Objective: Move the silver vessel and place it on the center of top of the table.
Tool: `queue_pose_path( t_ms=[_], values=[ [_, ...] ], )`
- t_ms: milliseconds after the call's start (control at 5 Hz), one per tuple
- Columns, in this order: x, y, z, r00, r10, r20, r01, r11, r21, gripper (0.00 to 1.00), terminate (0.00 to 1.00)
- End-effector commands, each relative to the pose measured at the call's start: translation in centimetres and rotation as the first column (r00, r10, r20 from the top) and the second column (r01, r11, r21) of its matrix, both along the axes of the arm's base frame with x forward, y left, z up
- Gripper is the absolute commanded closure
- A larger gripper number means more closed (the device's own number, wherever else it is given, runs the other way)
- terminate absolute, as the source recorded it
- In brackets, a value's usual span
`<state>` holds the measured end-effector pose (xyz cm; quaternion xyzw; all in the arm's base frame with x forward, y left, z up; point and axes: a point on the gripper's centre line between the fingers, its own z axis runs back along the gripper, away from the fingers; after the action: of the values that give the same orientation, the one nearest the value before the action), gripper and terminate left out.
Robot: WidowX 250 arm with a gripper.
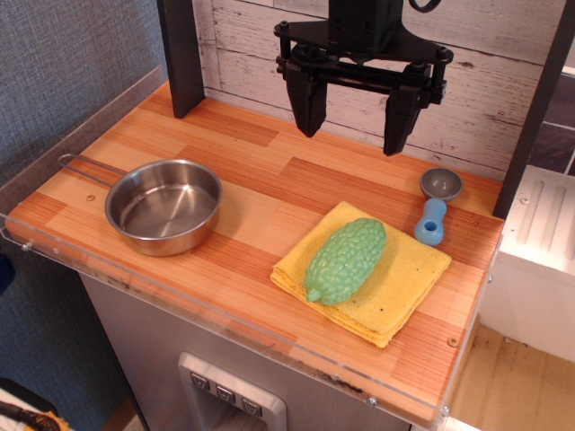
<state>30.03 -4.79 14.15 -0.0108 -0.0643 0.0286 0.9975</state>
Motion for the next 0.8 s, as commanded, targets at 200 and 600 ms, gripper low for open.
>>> queue_pose_path(
  t_ms=[200, 600],
  values=[
    [-1.7, 3.1, -1.5, 1.0, 0.025, 0.004, -0.025, 1.0, 0.007, 0.0, 0.0],
    [-3.5, 8.6, -3.7, 1.0, 0.007, 0.029, -0.008, 0.999, 0.045, 0.0, 0.0]
  ],
)
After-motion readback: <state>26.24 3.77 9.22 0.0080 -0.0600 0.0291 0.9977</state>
